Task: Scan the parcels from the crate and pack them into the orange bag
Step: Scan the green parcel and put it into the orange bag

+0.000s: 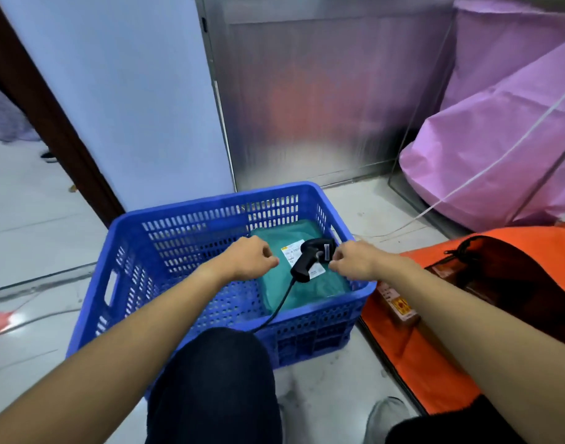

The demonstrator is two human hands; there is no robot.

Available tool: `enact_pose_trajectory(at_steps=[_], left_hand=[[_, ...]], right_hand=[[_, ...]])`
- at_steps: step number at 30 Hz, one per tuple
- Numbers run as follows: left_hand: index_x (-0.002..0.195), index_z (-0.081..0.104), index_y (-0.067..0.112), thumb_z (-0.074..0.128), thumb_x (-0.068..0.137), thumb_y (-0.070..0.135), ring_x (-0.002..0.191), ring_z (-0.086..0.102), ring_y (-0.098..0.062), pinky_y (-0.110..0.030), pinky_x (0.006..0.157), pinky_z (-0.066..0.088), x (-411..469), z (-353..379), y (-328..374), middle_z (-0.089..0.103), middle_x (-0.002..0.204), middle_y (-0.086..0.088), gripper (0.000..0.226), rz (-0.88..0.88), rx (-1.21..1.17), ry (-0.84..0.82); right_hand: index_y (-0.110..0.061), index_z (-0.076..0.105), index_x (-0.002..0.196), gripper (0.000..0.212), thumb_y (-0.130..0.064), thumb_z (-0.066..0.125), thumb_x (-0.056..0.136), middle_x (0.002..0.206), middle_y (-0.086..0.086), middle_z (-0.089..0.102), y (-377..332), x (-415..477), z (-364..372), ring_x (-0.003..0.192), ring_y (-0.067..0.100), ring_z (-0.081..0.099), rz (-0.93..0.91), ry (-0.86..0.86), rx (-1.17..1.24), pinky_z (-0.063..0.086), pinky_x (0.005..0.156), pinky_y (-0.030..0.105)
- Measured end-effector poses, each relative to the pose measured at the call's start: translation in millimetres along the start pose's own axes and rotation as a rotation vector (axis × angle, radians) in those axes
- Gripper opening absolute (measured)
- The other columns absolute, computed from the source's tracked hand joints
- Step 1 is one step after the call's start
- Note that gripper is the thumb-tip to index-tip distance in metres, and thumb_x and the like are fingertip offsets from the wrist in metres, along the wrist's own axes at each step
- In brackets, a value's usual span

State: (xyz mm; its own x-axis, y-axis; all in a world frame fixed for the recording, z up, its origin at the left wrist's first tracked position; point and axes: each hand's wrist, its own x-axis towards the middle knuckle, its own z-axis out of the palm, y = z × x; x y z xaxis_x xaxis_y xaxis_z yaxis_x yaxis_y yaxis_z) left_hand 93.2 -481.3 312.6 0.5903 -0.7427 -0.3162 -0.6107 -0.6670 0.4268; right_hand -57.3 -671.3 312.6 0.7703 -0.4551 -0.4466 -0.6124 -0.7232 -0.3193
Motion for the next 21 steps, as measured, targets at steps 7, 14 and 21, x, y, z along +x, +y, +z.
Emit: enact_pose_trajectory(at_steps=[7, 14, 21], left_hand=[[0.097, 0.066, -0.002, 0.054, 0.106, 0.034, 0.082, 0.073, -0.028, -0.034, 0.069, 0.052, 81.6, 59.0, -5.5, 0.071, 0.099, -0.013, 0.039, -0.148, -0.442, -0.188], [0.087, 0.061, 0.016, 0.052, 0.106, 0.037, 0.045, 0.056, -0.011, -0.019, 0.047, 0.04, 111.0, 90.7, 1.2, 0.065, 0.076, -0.006, 0.03, -0.308, -0.812, -0.168], [0.107, 0.061, -0.002, 0.059, 0.105, 0.026, 0.046, 0.059, -0.017, -0.031, 0.049, 0.058, 111.5, 96.6, -4.1, 0.063, 0.07, -0.01, 0.028, -0.355, -1.058, -0.143]], right_hand=[[-0.002, 0.063, 0.103, 0.029, -0.022, 0.044, 0.096, 0.103, 0.022, 0.073, -13.3, 78.0, 36.1, 0.092, 0.035, 0.074, 0.142, -0.204, 0.157, 0.056, 0.073, 0.038], [-0.012, 0.054, 0.089, 0.019, -0.004, 0.04, 0.099, 0.087, 0.005, 0.06, -19.7, 94.8, 48.2, 0.084, 0.028, 0.067, 0.137, -0.222, 0.304, 0.055, 0.074, 0.038], [-0.002, 0.053, 0.138, 0.043, -0.019, 0.045, 0.1, 0.141, 0.02, 0.055, 7.0, 95.6, 60.6, 0.118, 0.035, 0.06, 0.225, -0.131, 0.14, 0.047, 0.089, 0.035]])
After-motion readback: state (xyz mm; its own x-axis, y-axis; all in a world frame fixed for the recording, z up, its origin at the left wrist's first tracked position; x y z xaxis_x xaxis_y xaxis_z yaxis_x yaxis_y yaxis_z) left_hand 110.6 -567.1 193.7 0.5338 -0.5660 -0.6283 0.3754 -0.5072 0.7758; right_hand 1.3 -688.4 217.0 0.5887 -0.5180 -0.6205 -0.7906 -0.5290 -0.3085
